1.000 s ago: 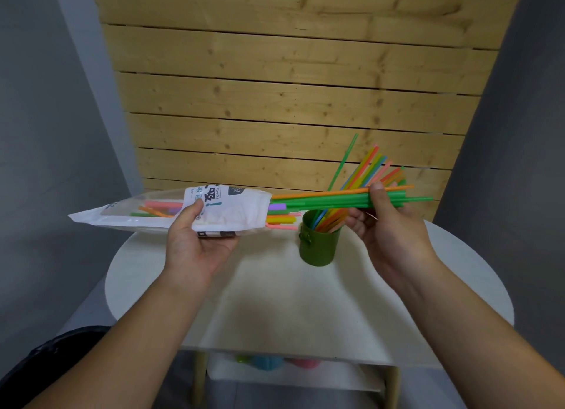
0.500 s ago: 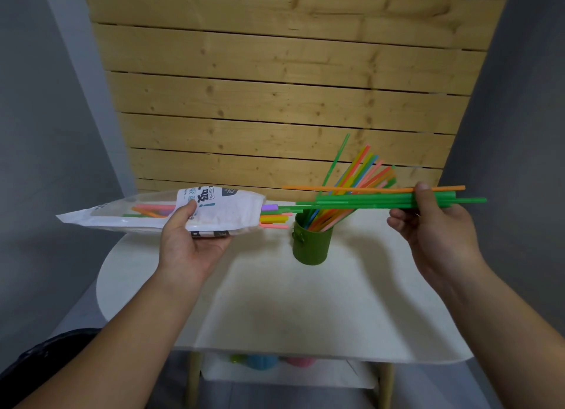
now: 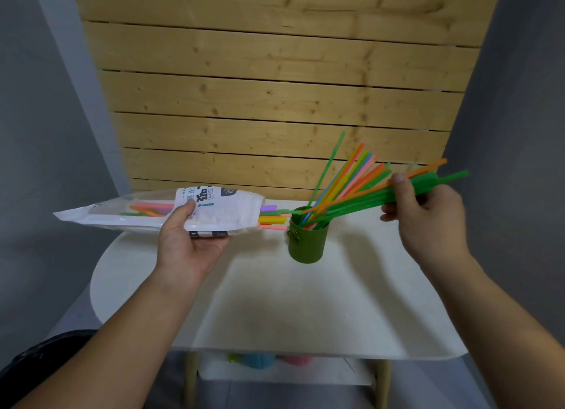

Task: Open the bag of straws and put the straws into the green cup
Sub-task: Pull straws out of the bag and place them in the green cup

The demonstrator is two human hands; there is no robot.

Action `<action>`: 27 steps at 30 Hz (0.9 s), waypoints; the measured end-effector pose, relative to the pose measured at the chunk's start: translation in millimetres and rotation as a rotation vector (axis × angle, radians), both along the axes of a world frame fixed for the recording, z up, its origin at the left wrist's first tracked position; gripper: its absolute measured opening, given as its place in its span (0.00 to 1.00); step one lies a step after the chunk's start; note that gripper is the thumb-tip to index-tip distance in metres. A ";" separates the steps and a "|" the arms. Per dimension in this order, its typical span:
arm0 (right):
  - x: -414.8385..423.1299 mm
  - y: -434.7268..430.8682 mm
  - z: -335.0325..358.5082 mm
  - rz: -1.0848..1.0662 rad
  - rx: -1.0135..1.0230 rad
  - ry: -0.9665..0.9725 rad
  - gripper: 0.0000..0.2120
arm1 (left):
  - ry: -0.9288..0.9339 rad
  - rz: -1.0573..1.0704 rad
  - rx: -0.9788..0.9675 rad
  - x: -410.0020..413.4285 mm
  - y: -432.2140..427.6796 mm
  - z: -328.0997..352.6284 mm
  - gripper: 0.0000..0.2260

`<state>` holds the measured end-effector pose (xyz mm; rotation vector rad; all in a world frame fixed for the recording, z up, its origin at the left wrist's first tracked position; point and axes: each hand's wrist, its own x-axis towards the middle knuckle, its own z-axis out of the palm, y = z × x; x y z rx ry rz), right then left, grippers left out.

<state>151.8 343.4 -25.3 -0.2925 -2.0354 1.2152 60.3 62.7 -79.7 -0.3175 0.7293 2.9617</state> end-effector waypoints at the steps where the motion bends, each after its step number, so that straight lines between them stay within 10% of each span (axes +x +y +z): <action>1: -2.7 -3.6 -0.6 0.017 0.018 -0.023 0.16 | 0.000 -0.003 0.002 0.3 0.2 0.1 0.16; 27: -19.3 -1.0 -3.7 -0.089 -0.105 0.001 0.14 | 0.012 -0.021 -0.063 6.5 -2.6 0.0 0.12</action>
